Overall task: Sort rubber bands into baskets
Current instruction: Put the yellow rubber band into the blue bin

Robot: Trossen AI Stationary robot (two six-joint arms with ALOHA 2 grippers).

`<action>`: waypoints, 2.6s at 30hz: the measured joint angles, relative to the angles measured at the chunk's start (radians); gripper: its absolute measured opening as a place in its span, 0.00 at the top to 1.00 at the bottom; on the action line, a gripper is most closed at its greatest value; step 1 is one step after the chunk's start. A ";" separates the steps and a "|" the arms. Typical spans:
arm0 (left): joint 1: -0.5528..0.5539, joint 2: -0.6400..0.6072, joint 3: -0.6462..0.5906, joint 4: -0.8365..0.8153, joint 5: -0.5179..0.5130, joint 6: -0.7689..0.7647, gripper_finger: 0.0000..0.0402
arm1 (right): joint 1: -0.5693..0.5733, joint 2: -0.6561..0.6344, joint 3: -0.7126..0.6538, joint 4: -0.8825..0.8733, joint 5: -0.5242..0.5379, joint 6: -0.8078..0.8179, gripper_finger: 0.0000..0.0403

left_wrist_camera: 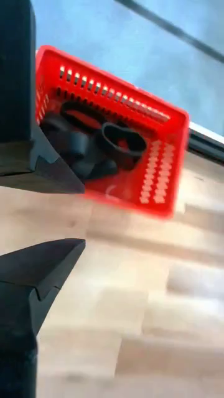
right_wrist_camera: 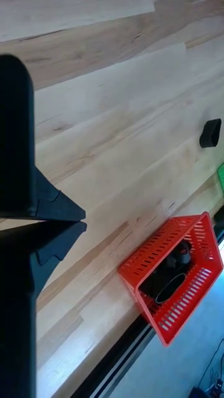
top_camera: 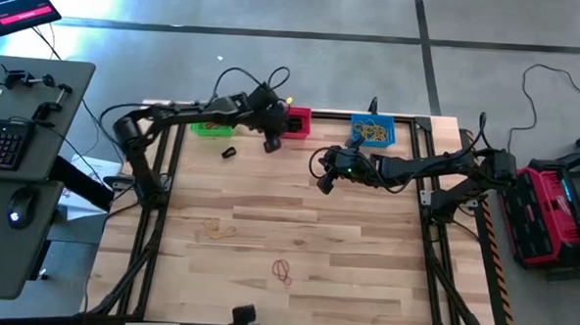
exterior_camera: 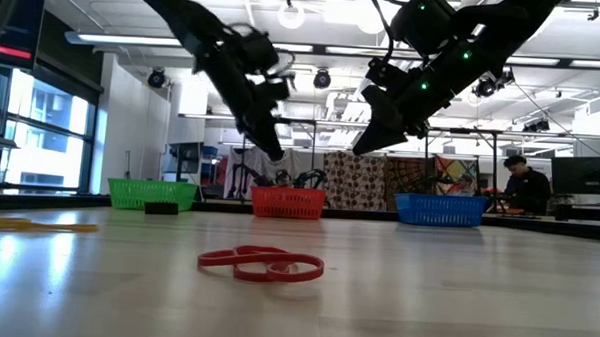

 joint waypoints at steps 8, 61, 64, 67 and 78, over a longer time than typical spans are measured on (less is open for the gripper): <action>-0.141 -0.277 -0.247 0.046 -0.004 0.006 0.70 | 0.010 0.000 0.000 -0.005 0.002 0.008 1.00; -1.134 -0.261 -0.492 -0.344 -0.253 -0.970 0.57 | 0.069 0.150 0.000 0.126 0.015 0.000 1.00; -1.118 -0.250 -0.491 -0.352 -0.251 -0.977 0.60 | 0.069 0.150 0.000 0.126 0.015 0.000 1.00; -1.106 -0.226 -0.491 -0.343 -0.211 -0.968 0.66 | 0.069 0.150 0.000 0.126 0.011 0.000 1.00; -1.105 -0.186 -0.485 -0.350 -0.155 -0.893 0.92 | 0.074 0.150 0.000 0.123 -0.001 -0.002 1.00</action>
